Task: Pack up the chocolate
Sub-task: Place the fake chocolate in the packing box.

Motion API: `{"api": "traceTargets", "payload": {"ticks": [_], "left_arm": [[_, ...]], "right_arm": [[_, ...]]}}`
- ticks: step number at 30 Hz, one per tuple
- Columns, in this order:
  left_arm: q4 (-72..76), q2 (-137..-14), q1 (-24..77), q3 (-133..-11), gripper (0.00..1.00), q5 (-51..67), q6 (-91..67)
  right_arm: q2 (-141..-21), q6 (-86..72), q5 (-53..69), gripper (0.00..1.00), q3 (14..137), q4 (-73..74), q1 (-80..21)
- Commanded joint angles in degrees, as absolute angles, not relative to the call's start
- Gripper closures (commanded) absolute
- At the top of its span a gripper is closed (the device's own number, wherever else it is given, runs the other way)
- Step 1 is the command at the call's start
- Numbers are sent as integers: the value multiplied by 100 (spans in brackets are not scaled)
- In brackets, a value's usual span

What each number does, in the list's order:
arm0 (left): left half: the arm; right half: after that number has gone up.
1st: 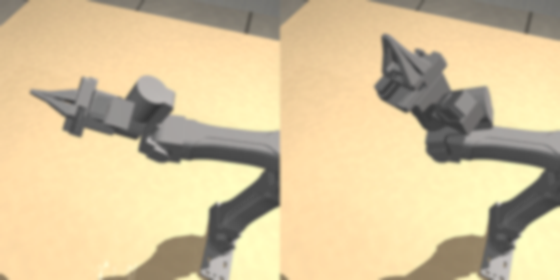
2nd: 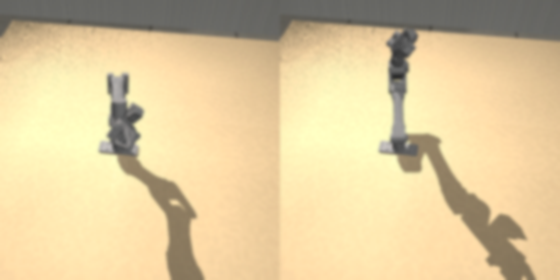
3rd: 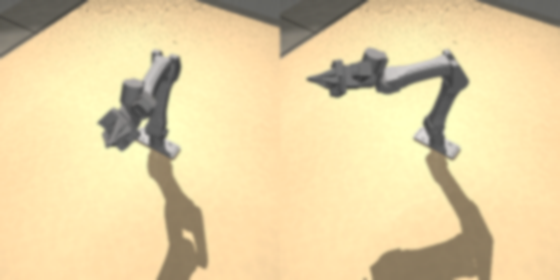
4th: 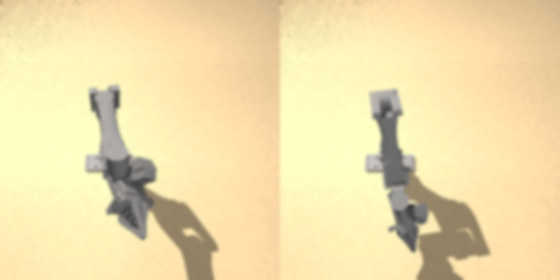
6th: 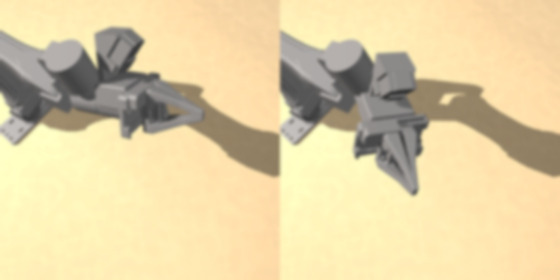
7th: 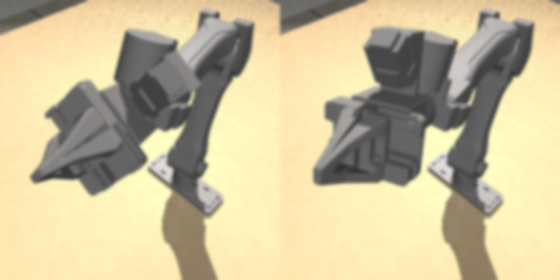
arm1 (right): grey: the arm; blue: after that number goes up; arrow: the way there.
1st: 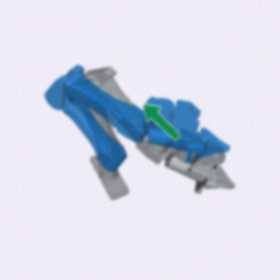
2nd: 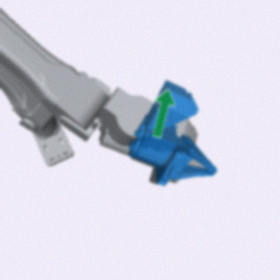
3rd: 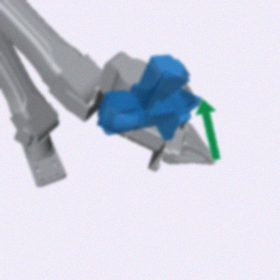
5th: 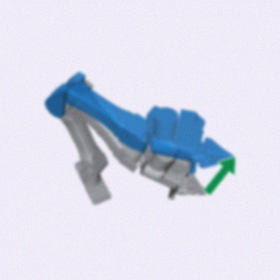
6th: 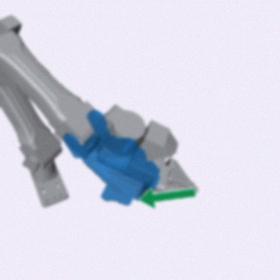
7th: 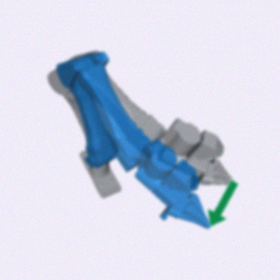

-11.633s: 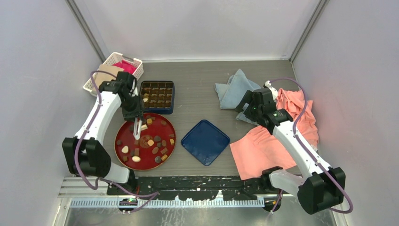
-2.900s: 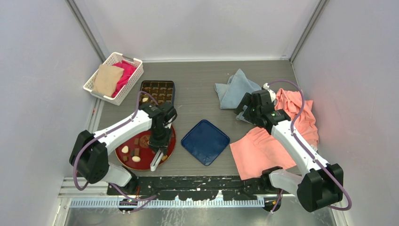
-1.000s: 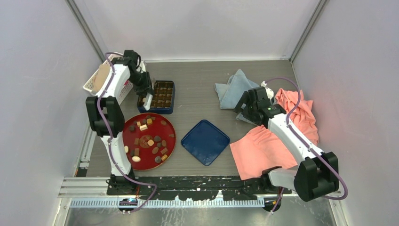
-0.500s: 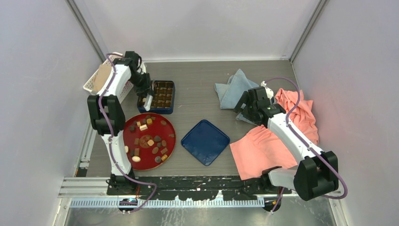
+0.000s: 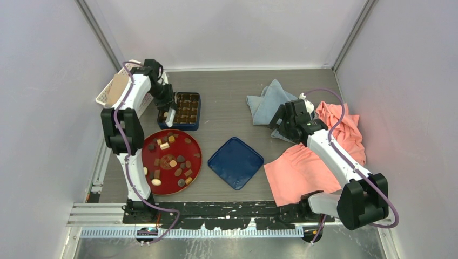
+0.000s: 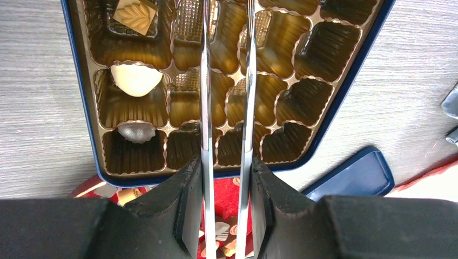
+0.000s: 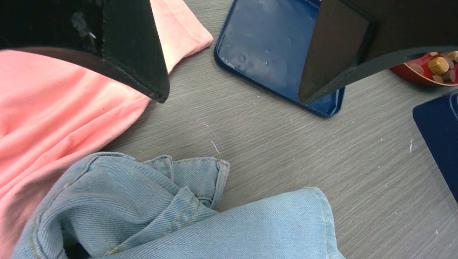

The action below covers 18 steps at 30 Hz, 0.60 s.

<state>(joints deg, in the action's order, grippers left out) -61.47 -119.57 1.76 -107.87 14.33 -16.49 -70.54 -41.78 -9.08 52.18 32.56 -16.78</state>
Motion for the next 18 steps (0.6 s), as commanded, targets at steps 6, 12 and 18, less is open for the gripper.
{"api": "traceTargets", "payload": {"ticks": [6, 12, 18], "left_arm": [[-6018, -11641, 167, -10894, 65, 1437, -1650], [-6005, -11583, 167, -10863, 61, 1440, -1650], [-6021, -11563, 167, -10859, 61, 1444, -1626]], "right_arm": [[-6992, -4179, -975, 5, 5375, 3085, -1711], [-6978, -4184, -977, 5, 5370, 3095, -1713], [-6968, -4200, -976, 5, 5354, 3093, -1709]]}}
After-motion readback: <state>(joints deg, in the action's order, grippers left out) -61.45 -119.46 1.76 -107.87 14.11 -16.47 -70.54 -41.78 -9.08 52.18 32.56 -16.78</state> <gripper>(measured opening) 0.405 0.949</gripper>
